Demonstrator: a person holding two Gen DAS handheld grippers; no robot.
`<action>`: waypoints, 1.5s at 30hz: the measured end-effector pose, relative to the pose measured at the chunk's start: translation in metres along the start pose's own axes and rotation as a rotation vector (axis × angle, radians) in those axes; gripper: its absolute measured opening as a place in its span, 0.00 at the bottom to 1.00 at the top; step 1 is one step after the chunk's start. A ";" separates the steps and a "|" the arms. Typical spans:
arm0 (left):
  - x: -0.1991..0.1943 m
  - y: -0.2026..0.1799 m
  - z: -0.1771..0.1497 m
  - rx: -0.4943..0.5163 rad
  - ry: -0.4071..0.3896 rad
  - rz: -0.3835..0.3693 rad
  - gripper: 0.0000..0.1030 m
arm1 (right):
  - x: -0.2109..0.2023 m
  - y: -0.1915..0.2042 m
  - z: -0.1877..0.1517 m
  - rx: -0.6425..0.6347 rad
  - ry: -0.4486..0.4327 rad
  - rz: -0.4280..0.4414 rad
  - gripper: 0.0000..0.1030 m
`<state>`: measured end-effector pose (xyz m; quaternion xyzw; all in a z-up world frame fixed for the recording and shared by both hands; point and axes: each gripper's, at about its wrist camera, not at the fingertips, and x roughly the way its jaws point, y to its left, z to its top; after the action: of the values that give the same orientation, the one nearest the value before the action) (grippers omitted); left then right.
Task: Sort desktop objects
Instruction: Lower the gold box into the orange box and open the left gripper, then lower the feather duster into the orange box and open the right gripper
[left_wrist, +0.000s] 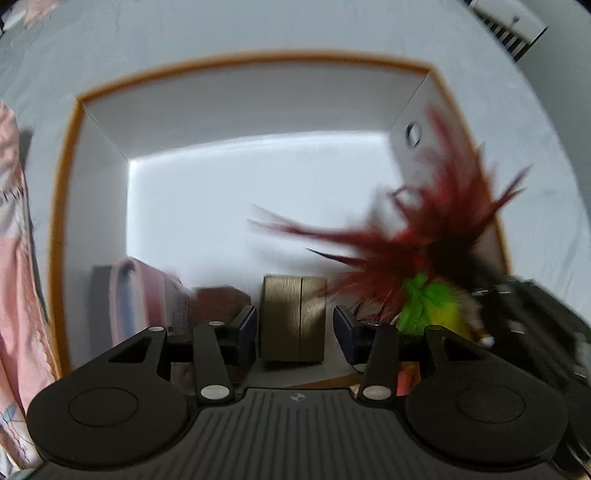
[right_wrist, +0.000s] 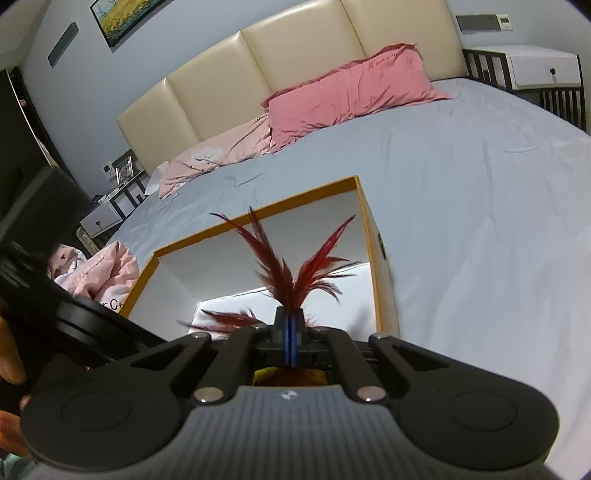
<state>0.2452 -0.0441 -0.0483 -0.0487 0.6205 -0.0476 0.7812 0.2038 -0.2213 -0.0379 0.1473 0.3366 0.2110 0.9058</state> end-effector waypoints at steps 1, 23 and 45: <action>-0.010 0.002 -0.002 0.004 -0.033 -0.026 0.52 | 0.001 0.000 0.000 0.002 0.004 0.001 0.01; -0.039 0.102 -0.053 -0.179 -0.414 -0.234 0.52 | 0.027 0.028 -0.003 0.050 0.148 0.058 0.01; -0.038 0.138 -0.064 -0.245 -0.435 -0.315 0.52 | 0.086 0.064 0.052 -0.208 0.616 -0.123 0.29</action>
<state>0.1763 0.0963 -0.0450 -0.2474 0.4246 -0.0814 0.8671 0.2794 -0.1315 -0.0209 -0.0375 0.5796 0.2236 0.7828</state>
